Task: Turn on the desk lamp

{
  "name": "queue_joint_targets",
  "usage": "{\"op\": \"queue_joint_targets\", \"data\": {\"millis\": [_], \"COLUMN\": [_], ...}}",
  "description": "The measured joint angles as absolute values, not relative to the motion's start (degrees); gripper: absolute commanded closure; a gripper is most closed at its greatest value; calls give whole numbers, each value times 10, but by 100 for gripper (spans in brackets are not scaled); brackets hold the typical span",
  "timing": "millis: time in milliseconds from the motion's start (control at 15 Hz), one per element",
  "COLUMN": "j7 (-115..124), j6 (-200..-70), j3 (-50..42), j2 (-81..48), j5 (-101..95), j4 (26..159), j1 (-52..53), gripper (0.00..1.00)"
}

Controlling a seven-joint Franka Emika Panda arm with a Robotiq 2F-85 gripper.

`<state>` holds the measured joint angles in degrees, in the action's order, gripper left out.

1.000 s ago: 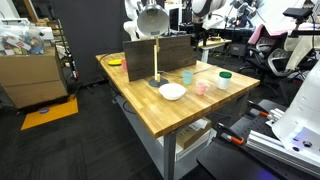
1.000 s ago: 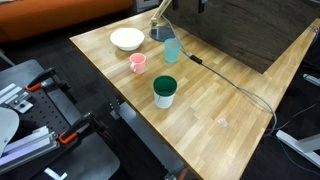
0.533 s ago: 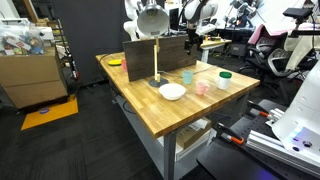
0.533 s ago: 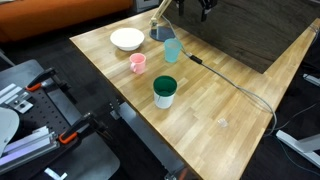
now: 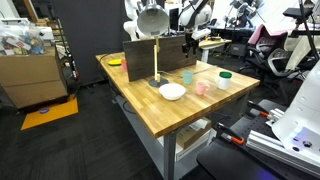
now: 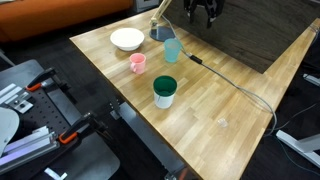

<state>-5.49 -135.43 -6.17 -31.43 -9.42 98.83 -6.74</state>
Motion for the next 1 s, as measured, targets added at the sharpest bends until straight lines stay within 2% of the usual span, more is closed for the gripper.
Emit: {"op": "queue_joint_targets", "data": {"millis": [400, 467, 1000], "j7": [-45, -44, -36], "j6": [-1354, -1354, -1351], "j3": [-67, -68, -69], "j2": [-354, -358, -401], "j5": [-94, -94, -81], "j4": [948, 945, 917], "j1": [-71, -71, -76], "gripper": [95, 98, 100]}}
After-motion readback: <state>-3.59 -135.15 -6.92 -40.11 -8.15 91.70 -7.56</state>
